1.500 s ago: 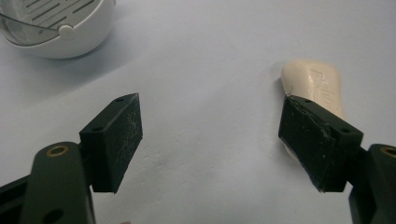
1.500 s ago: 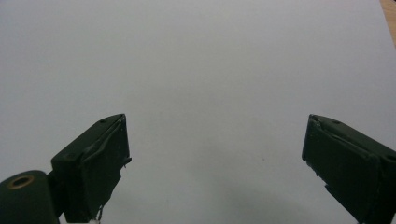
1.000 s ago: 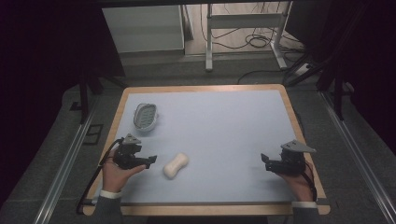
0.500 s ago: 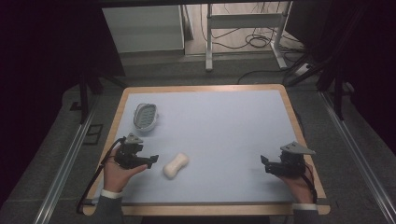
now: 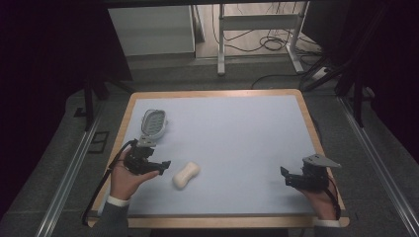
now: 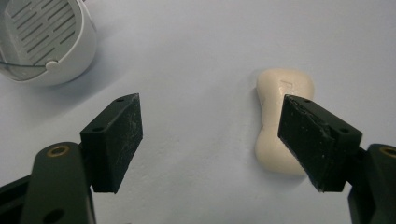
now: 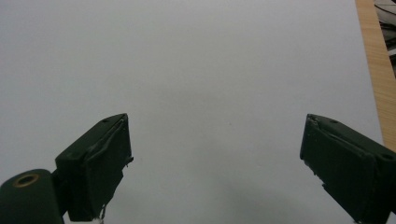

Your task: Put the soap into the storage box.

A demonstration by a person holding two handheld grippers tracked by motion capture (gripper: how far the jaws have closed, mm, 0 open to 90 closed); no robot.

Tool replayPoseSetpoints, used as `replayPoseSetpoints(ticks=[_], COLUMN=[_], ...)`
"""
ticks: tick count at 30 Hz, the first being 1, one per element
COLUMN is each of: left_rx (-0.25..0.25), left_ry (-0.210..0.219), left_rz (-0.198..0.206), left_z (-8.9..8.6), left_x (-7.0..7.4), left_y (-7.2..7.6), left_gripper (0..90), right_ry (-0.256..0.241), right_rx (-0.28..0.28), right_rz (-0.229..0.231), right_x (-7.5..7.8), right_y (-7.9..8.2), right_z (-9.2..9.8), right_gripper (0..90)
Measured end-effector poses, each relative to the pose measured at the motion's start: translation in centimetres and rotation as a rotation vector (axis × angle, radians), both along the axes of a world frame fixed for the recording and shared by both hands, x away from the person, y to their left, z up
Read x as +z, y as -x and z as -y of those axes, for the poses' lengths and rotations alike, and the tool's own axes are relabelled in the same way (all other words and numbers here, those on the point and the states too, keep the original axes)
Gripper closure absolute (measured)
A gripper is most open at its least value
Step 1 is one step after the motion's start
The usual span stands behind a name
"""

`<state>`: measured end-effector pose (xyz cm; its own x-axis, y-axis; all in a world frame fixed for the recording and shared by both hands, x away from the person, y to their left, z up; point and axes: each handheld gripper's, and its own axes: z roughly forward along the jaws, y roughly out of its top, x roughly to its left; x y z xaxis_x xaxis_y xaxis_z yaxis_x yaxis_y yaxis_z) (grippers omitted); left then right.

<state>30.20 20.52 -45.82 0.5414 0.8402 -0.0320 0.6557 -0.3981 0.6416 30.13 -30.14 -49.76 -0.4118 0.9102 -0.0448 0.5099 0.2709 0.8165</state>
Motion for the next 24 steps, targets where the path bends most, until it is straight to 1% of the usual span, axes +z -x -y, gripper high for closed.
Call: replayPoseSetpoints(ticks=[3, 6, 10, 13, 14, 15, 16, 18, 20, 24], left_rx=[-0.016, -0.033, -0.048, -0.065, -0.067, -0.071, -0.071, -0.088, -0.108, -0.124], left_ry=[-0.008, -0.007, -0.024, -0.042, -0.056, -0.084, -0.084, -0.083, -0.085, -0.118], left_rz=[-0.003, -0.023, -0.043, -0.057, -0.062, -0.053, -0.053, -0.049, -0.054, -0.082], left_z=[0.4, 0.7, 1.3, 2.0, 2.3, 2.9, 2.9, 3.6, 4.1, 5.2], left_x=[0.4, 0.6, 0.5, 0.4, 0.5, 0.8, 0.8, 1.4, 1.6, 1.0], left_y=[-0.1, -0.3, -0.3, -0.2, -0.1, 0.2, 0.2, 0.4, 0.3, -0.2], left_gripper=[22.1, 21.5, 21.2, 21.2, 20.9, 20.7, 20.5, 20.3, 20.1, 20.2], right_ry=[0.003, 0.006, 0.011, 0.013, 0.017, 0.024, 0.029, 0.026, 0.022, 0.022], right_rx=[0.004, 0.009, 0.016, 0.017, 0.017, 0.011, 0.001, -0.006, -0.009, -0.01], right_rz=[0.002, 0.002, 0.003, 0.0, -0.001, 0.0, 0.003, 0.002, 0.005, 0.002], right_x=[0.0, 0.0, 0.0, 0.0, -0.1, -0.1, -0.1, -0.1, 0.0, 0.0], right_y=[-0.1, -0.3, -0.4, -0.5, -0.5, -0.5, -0.5, -0.4, -0.4, -0.3], right_z=[0.0, -0.2, -0.4, -0.5, -0.5, -0.5, -0.5, -0.4, -0.2, -0.1], right_gripper=[8.8, 8.8, 8.8, 8.8, 8.8, 8.8, 8.8, 8.8, 8.8, 8.8])
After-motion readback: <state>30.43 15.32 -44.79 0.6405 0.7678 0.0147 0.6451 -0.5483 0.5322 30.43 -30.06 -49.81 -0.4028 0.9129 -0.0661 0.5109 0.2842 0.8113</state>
